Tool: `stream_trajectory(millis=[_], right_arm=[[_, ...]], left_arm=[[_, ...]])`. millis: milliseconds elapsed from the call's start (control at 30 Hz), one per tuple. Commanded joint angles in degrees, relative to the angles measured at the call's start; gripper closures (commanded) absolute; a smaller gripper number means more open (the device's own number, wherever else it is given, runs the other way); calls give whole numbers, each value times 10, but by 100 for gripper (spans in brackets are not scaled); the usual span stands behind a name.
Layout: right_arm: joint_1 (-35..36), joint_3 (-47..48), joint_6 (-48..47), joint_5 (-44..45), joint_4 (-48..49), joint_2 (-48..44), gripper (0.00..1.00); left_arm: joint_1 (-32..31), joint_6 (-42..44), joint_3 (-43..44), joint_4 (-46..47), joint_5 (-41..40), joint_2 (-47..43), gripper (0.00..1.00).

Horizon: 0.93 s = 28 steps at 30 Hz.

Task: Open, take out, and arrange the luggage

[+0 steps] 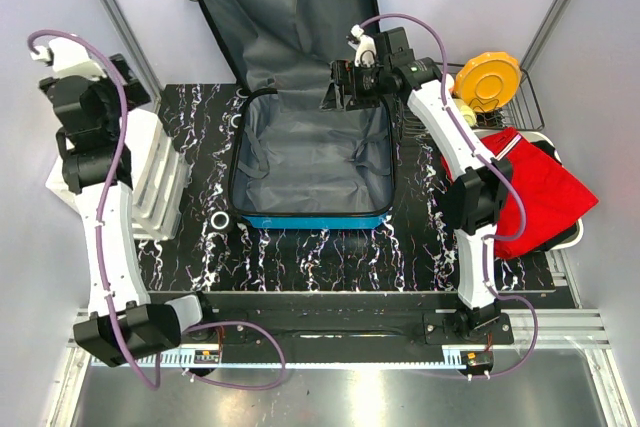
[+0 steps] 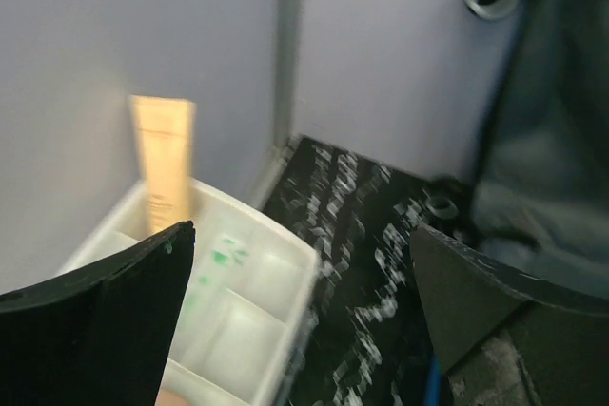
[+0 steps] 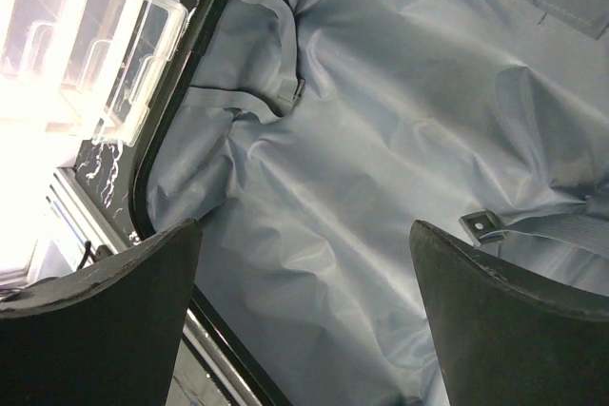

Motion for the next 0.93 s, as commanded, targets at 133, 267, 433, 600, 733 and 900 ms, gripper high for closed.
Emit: stream_trajectory(millis=[133,267,433,600,733,900], right_arm=[[-29,-39,-59,49,8,-112,0],[-72,-139,-72,65,6,-173,0],[-133,-327,-113,101,16,-312,0],[-145,-507,-165,153,60,-465,0],[-145,-619,-148,157,91,-536,0],[-145,-644,-146,167,106,-577,0]], left_arm=[[-207,79,60,-213,116,25,1],[-268,135,47,-261,220,53,1],[-303,145,19,-324,224,77,1],[-304,147,-49,-298,200,53,1],[-303,117,-61,-294,177,49,1],[-306,108,-60,-279,149,42,1]])
